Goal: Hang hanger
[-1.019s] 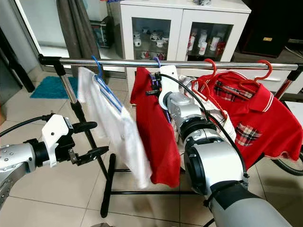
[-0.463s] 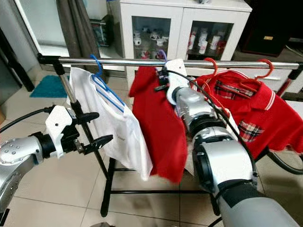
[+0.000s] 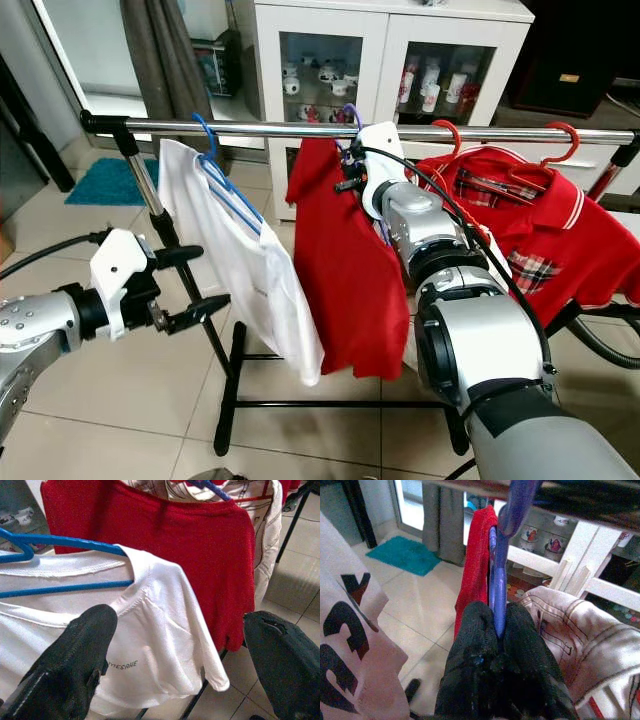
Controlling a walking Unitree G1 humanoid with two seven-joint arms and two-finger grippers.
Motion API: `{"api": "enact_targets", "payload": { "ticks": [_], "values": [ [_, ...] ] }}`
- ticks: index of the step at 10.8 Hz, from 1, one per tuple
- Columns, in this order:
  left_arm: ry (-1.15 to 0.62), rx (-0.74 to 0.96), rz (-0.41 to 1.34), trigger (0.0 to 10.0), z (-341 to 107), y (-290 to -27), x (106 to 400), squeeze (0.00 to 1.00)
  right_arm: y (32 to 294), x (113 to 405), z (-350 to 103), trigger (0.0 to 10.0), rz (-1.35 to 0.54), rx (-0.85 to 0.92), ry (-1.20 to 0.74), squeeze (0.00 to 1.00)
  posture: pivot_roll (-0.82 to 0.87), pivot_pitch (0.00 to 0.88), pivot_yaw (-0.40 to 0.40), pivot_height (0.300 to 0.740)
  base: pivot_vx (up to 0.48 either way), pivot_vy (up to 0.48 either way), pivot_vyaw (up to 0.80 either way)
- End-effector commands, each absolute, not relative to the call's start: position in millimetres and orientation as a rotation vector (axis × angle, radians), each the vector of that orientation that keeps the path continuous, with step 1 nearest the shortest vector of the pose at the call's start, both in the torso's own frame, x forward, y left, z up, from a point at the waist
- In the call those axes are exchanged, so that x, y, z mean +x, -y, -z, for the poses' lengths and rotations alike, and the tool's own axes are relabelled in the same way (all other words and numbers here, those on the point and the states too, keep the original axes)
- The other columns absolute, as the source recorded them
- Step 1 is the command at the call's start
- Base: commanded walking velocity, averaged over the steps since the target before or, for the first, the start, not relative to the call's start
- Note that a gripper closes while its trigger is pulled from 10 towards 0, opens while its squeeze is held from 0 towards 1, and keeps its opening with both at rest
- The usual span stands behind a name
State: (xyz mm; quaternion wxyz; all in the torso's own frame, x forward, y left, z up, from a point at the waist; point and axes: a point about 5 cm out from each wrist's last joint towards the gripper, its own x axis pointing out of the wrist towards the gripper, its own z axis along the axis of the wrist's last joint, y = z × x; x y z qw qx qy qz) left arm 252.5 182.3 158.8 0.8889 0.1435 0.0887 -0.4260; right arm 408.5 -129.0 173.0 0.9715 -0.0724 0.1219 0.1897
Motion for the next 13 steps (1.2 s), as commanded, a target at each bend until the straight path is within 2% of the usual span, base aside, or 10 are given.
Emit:
{"api": "enact_targets", "payload": {
  "ticks": [1, 2, 3, 4, 6, 8, 9, 11, 13],
  "values": [
    [-0.181, 0.306, 0.895, 10.0, -160.8, -180.2, 254.8, 0.0, 123.8, 408.6, -175.1, 4.6, -0.404, -0.163, -0.242, 0.0, -0.03, 0.0, 0.018, 0.74, 0.0, 0.0, 0.0],
    [-0.181, 0.31, 0.906, 10.0, -160.5, -177.7, 255.5, 0.0, 119.9, 405.4, -164.9, 6.8, -0.415, -0.182, -0.276, 0.0, -0.02, 0.0, 0.018, 0.74, 0.0, 0.0, 0.0],
    [-0.181, 0.313, 0.91, 10.0, -160.6, -177.0, 255.3, 0.0, 119.1, 404.5, -162.0, 8.1, -0.411, -0.182, -0.281, 0.0, -0.02, 0.0, 0.016, 0.74, 0.0, 0.0, 0.0],
    [-0.183, 0.315, 0.912, 10.0, -160.8, -176.5, 254.8, 0.0, 120.3, 404.4, -161.4, 10.0, -0.404, -0.184, -0.283, 0.0, -0.01, 0.0, 0.015, 0.74, 0.0, 0.0, 0.0],
    [-0.174, 0.308, 0.905, 10.0, -162.2, -172.3, 255.6, 0.0, 124.5, 404.2, -163.1, 10.0, -0.418, -0.164, -0.265, 1.0, -0.01, 0.0, 0.013, 0.74, 0.0, 0.0, 0.0],
    [-0.168, 0.301, 0.871, 10.0, -161.4, -171.6, 255.4, 0.0, 136.2, 400.5, -170.9, 10.0, -0.511, -0.163, -0.172, 1.0, -0.01, 0.0, 0.012, 0.74, 0.0, 0.0, 0.0],
    [-0.156, 0.302, 0.815, 10.0, -158.9, -173.6, 258.0, 0.0, 151.0, 393.5, -183.8, 10.0, -0.577, -0.119, -0.09, 1.0, -0.02, 0.0, 0.02, 0.74, 0.0, 0.0, 0.0],
    [-0.153, 0.294, 0.733, 10.0, -155.0, -172.8, 270.6, 0.0, 172.3, 370.8, -205.6, 10.0, -0.695, -0.097, -0.002, 1.0, -0.04, 0.0, 0.038, 0.74, 0.0, 0.0, 0.0],
    [-0.139, 0.288, 0.747, 10.0, -154.5, -165.0, 273.1, 0.0, 202.9, 341.9, -216.3, 10.0, -0.768, -0.16, -0.004, 1.0, -0.05, 0.0, 0.045, 0.74, 0.0, 0.0, 0.0]
  ]
}}
